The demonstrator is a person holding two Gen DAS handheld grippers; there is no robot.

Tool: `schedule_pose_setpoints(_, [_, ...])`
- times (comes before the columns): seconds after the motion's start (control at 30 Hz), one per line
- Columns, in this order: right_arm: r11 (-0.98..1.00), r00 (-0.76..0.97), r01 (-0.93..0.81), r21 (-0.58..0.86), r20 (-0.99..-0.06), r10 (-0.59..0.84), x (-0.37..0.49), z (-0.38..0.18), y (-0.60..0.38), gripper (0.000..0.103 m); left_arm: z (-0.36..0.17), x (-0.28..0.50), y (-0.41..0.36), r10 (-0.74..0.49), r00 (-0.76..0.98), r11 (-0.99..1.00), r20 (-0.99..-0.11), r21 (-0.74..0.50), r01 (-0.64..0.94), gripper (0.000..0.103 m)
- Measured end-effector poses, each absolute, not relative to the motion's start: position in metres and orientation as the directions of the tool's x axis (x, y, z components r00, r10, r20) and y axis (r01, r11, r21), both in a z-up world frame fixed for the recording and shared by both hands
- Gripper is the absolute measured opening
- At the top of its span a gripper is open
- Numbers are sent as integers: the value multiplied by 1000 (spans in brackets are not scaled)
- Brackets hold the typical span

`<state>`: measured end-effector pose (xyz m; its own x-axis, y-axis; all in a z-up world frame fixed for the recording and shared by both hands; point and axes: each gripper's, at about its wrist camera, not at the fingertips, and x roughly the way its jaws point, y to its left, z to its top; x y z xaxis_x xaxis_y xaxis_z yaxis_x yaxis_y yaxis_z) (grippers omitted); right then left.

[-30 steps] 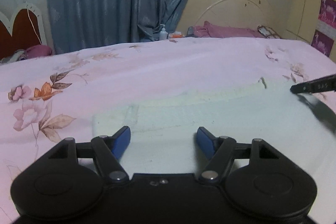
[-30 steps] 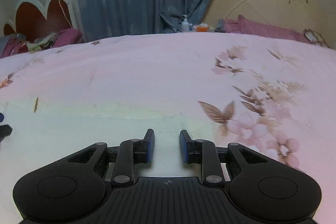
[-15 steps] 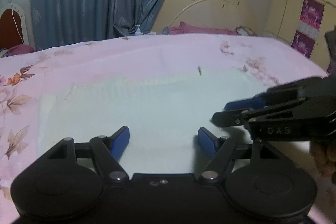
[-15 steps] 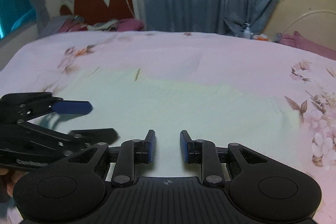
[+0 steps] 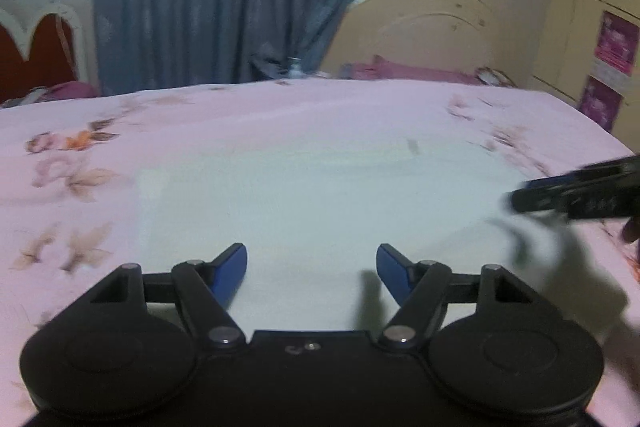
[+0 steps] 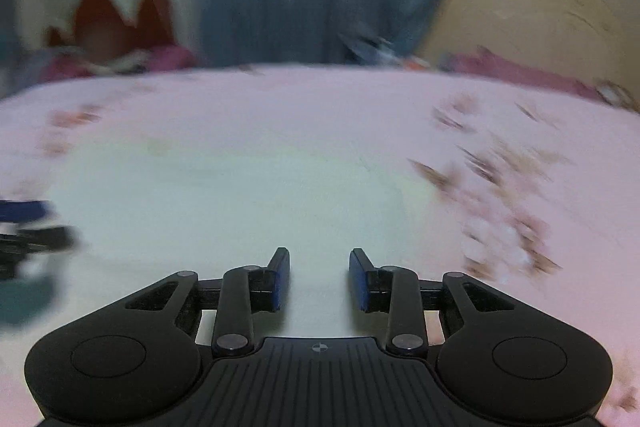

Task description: Fold small clothes

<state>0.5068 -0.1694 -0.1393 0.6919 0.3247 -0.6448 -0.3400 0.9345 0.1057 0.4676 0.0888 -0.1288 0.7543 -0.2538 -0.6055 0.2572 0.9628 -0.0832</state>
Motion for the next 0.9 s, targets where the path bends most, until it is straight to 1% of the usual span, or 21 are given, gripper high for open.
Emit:
schedule_pose_setpoints(0.07, [903,658,-418,101,-651,378,500,-144,-145,33,-134,465,70,-268,735,955,-623,-73,287,70])
schedule_pose_setpoints(0.13, [890,639,-449,80,-667,382,495,-152,-130,33,-140,465,59,-256,723,956,-642,-57,288,72])
schedule_pose_setpoints(0.2, [896,630,-441,45,-696,345,494,-164,-124,33,-145,464,54,-235,721,958,-652,-32,284,73])
schedule_pose_setpoints(0.37, [904,634,-418,92,-683,363,501,-160,-129,33,-139,462,59,-229,731,965,-643,-49,259,72])
schedule_pose_setpoints(0.43, [906,636,-408,111,-677,370,501,-155,-126,33,-140,464,61,-207,732,971,-649,-42,237,72])
schedule_pose_setpoints(0.5, [916,624,-384,112,-700,347,503,-155,-131,33,-140,463,71,-189,738,976,-648,-43,212,73])
schedule_pose_setpoints(0.57, [923,627,-367,117,-702,338,499,-154,-145,33,-139,459,87,-160,746,984,-647,-39,177,73])
schedule_pose_setpoints(0.67, [951,651,-302,65,-715,256,496,-156,-175,33,-140,453,113,-126,748,989,-651,-29,142,71])
schedule_pose_setpoints(0.73, [960,654,-268,76,-718,239,494,-158,-198,33,-140,448,122,-137,747,987,-651,-26,158,69])
schedule_pose_setpoints(0.83, [971,669,-232,54,-716,200,490,-157,-218,33,-140,443,121,-124,744,982,-657,24,185,69])
schedule_pose_setpoints(0.9, [977,666,-204,53,-724,178,490,-157,-224,33,-137,442,117,-114,742,985,-661,19,169,69])
